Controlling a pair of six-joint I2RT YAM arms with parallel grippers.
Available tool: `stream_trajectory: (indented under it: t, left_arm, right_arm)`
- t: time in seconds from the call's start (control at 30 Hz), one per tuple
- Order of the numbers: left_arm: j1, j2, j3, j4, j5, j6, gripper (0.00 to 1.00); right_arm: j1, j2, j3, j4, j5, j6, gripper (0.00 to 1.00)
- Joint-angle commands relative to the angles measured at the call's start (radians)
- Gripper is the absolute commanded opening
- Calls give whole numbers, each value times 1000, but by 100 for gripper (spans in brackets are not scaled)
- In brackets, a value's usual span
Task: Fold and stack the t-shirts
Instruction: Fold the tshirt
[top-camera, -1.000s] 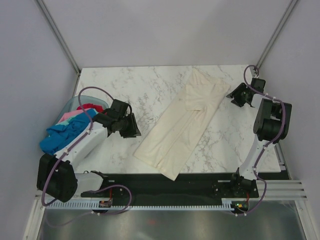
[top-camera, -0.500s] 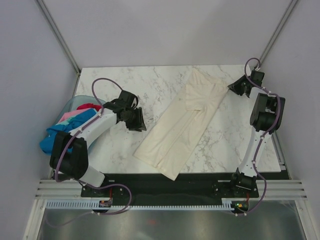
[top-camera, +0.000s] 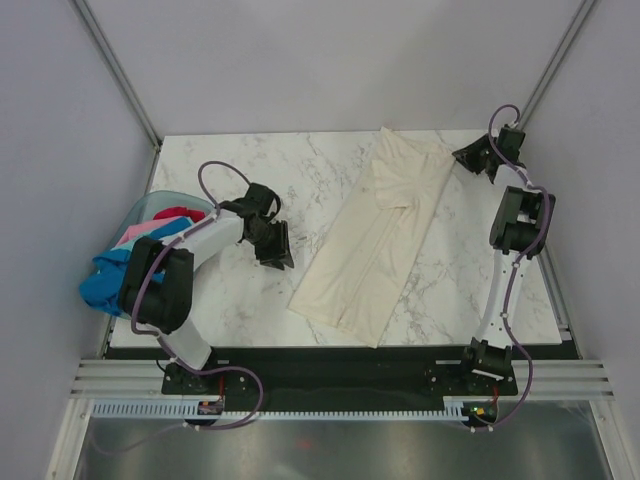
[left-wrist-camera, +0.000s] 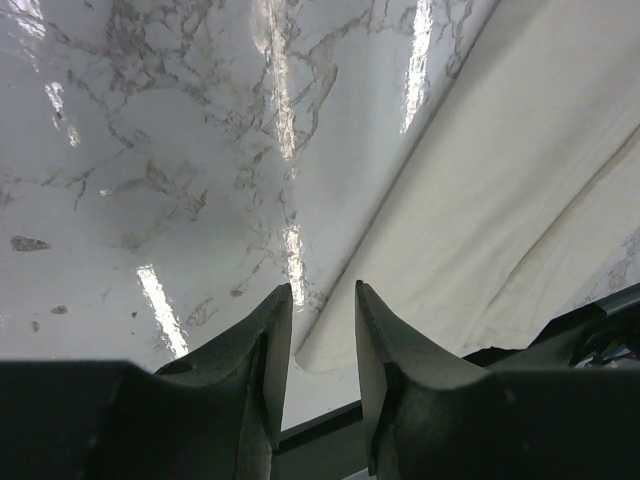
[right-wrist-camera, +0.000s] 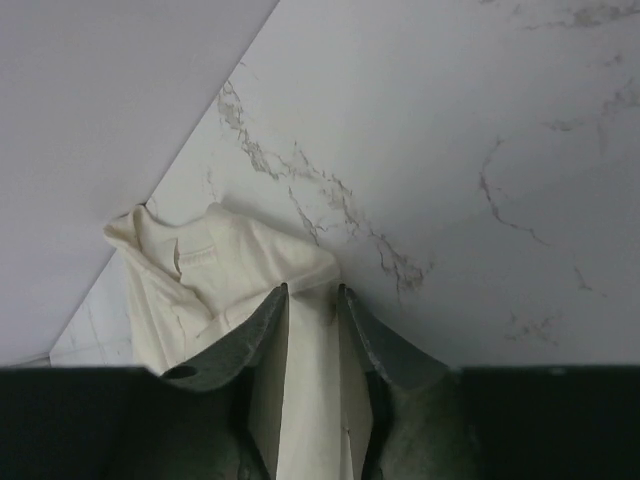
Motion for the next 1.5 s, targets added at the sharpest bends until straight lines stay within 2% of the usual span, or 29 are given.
stream_trajectory:
  t: [0.0, 0.03, 0.13, 0.23, 0.37, 0.47, 0.53, 0.57, 0.63, 0.67, 0.73, 1.07, 1.17, 1.3, 1.47]
  left_arm:
    - [0, 45, 0, 18, 66, 49, 39]
    - [-4, 55, -1, 18, 68, 44, 39]
    - [-32, 79, 3, 24, 44, 30, 39]
    - [-41, 82, -27, 51, 8, 20, 40]
    - [-46, 93, -83, 119, 82, 7, 40]
    - [-64, 91, -142, 159, 79, -16, 39]
    - [-78, 90, -182, 173, 70, -28, 33]
    - [-83, 87, -195, 185, 67, -42, 26]
    - [-90, 67, -239, 194, 47, -57, 18]
    - [-93, 55, -257, 200, 45, -71, 8]
    - [-95, 24, -314, 222, 36, -86, 2]
    - [-101, -295, -540, 268, 22, -210, 2]
    - [-115, -347, -580, 268, 30, -247, 2]
    - [-127, -402, -604, 251, 47, -290, 2]
    - [-146, -479, -646, 245, 24, -351, 2]
  right_arm:
    - [-6, -11, 5, -103, 17, -27, 36]
    - [-6, -74, -30, -100, 28, -41, 44]
    - [-10, -220, -188, -98, 34, -56, 50]
    - [-14, -381, -382, -98, 37, -64, 52]
    - [-12, -557, -528, -107, 17, -60, 52]
    - [-3, -680, -626, -123, 5, -70, 53]
    - [0, -755, -668, -136, -3, -78, 54]
    - [3, -780, -706, -143, -9, -81, 54]
    - [6, -847, -742, -156, -18, -92, 54]
    - [11, -869, -775, -163, -21, -96, 54]
    - [22, -933, -803, -175, -18, -125, 54]
    - [72, -1039, -978, -221, 0, -204, 56]
    - [86, -1053, -1009, -219, 6, -214, 57]
    - [101, -1053, -1026, -219, 22, -222, 57]
    - [126, -974, -961, -186, 48, -222, 58]
